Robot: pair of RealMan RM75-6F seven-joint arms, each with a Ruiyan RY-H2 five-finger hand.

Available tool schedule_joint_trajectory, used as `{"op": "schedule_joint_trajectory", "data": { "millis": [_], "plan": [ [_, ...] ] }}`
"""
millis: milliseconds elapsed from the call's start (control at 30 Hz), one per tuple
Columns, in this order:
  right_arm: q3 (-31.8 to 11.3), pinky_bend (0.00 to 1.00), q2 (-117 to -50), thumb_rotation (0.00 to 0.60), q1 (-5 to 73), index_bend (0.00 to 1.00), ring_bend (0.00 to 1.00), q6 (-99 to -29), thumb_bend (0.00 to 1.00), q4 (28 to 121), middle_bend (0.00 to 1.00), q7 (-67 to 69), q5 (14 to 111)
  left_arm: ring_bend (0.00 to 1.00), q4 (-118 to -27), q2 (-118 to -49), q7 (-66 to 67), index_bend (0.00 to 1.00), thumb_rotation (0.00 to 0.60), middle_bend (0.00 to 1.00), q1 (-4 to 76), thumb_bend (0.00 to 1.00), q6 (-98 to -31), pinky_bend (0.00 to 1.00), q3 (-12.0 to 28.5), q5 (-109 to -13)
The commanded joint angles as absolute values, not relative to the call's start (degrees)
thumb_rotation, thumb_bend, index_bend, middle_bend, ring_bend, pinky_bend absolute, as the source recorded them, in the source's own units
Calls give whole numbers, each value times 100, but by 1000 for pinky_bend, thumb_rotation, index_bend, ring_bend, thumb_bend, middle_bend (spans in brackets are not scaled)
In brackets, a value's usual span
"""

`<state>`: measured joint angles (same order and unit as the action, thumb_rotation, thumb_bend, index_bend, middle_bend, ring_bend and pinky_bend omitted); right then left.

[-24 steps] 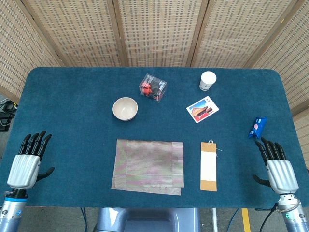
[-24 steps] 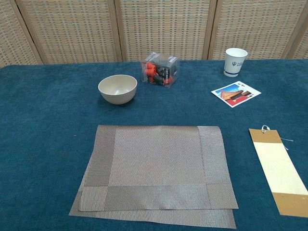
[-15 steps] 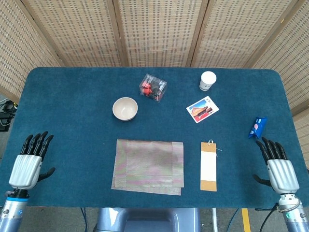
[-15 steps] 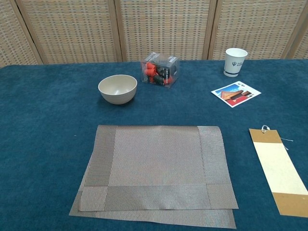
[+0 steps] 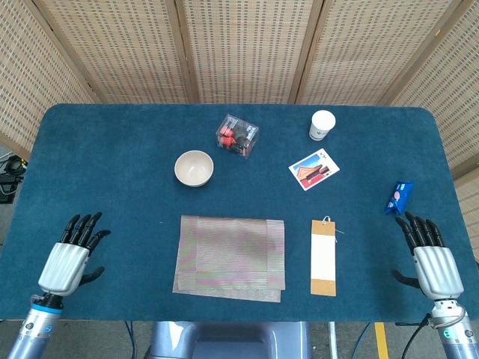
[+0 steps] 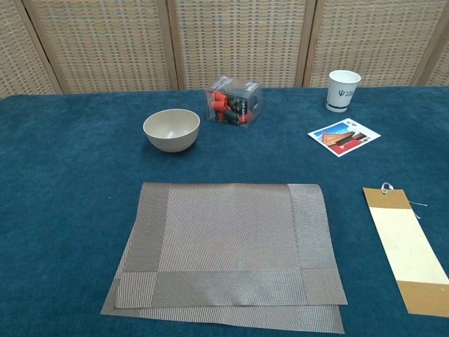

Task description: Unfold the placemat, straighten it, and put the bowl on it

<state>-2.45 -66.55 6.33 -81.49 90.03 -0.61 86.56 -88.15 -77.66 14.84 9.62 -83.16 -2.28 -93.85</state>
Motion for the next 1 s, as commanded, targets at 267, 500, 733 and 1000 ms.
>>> {"op": "schedule_joint_trajectory", "data": {
  "millis": [267, 500, 733, 1000],
  "plan": [
    [-221, 0, -6532, 600, 597, 12, 0, -8222, 93, 9120, 0, 164, 8734, 0, -8388, -8920, 2121, 529, 600, 0, 1309, 275, -7461, 0, -581, -9849],
    [-216, 0, -6490, 600, 599, 12, 0, -8226, 93, 9135, 0, 264, 8758, 0, -8376, -9453, 2618, 395, 600, 0, 1471, 337, -7006, 0, -570, -9748],
    [-216, 0, -6465, 600, 593, 12, 0, -8260, 93, 9143, 0, 341, 8792, 0, -8435, -9617, 2780, 335, 600, 0, 1524, 337, -6810, 0, -557, -9562],
    [-225, 0, -6449, 600, 573, 12, 0, -8322, 93, 9152, 0, 400, 8812, 0, -8407, -9725, 2811, 432, 600, 0, 1543, 337, -6804, 0, -596, -9533]
  ]
}}
